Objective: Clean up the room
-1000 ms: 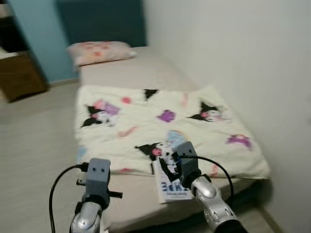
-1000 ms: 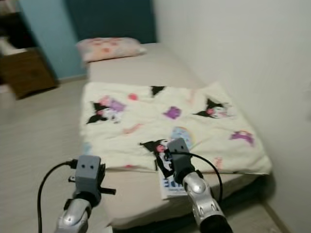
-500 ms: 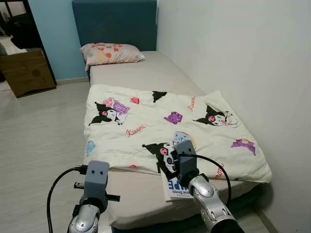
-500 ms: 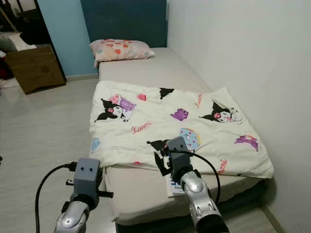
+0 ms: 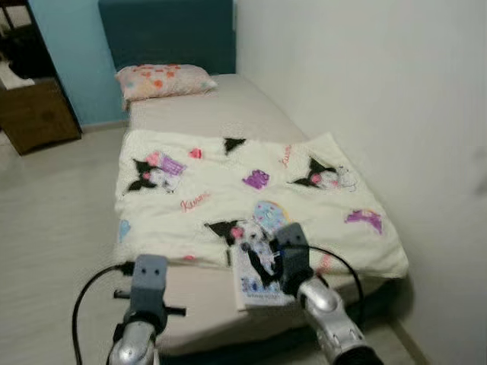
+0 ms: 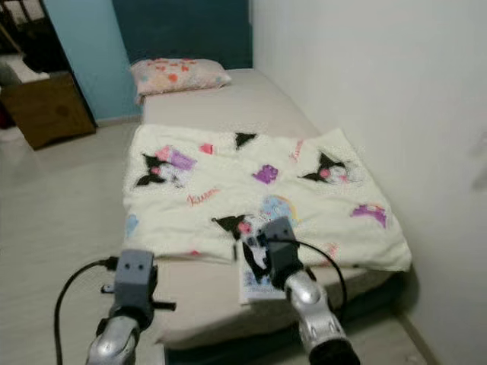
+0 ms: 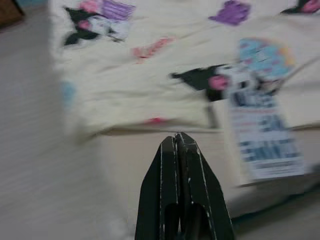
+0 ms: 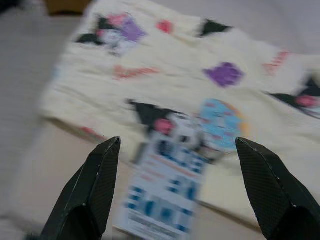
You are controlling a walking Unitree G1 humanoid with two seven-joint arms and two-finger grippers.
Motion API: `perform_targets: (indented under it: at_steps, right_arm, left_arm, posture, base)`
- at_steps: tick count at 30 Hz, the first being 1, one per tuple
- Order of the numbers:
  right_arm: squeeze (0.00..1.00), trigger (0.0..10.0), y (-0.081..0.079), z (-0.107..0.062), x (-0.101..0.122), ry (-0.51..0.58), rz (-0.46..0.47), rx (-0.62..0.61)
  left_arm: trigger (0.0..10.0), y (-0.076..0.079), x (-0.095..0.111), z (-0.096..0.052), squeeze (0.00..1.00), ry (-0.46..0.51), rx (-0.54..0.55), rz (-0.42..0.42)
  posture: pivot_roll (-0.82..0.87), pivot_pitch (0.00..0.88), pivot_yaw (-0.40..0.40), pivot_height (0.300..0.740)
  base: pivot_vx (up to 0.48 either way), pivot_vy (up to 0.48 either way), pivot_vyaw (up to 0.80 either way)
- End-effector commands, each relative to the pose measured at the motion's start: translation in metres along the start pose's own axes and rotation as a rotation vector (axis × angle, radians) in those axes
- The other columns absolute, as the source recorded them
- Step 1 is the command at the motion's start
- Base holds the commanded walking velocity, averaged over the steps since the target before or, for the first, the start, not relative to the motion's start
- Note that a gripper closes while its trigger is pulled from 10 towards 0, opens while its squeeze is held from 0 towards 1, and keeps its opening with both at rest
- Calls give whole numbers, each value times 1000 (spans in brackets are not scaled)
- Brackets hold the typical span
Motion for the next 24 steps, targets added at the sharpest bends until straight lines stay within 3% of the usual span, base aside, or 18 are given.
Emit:
perform_targets:
  at_steps: [1, 8, 17, 21, 24]
  right_arm:
    - [0, 10000, -4, -2, -9, -25, 26, 8]
    - [0, 10000, -5, -2, -9, -25, 27, 12]
    - [0, 10000, -7, -2, -8, -21, 31, 16]
    - [0, 10000, -7, -2, -9, -32, -9, 26]
    - [0, 10000, -8, -2, -9, -33, -50, 31]
  left_arm:
    - [10000, -9, -10, -2, 0, -55, 32, -30]
    - [10000, -13, -11, -3, 0, -49, 46, -41]
    - [10000, -12, -9, -5, 0, -27, 44, 2]
    - [10000, -10, -8, -5, 0, -14, 34, 13]
    - [10000, -9, -6, -4, 0, -4, 26, 28]
  posture:
    - [-36, 115, -45, 740]
    - [-34, 114, -46, 740]
    - [-34, 115, -47, 740]
    - [-34, 119, -47, 740]
    - [-34, 122, -47, 740]
  base:
    - [0, 480, 0]
    - [0, 480, 0]
    - [0, 0, 0]
    - [0, 0, 0]
    - [0, 0, 800]
Point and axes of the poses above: a point about 5 cm out from each wrist's last joint towards the gripper, its own z axis pointing out of the wrist towards the gripper, its own x axis along the axis of the wrist's last joint, y = z × x, the point moved 2 cm from there along z, pointing out of the wrist towards the gripper, and after that the axes turned 11 degrees about z, right-handed, at the moved point
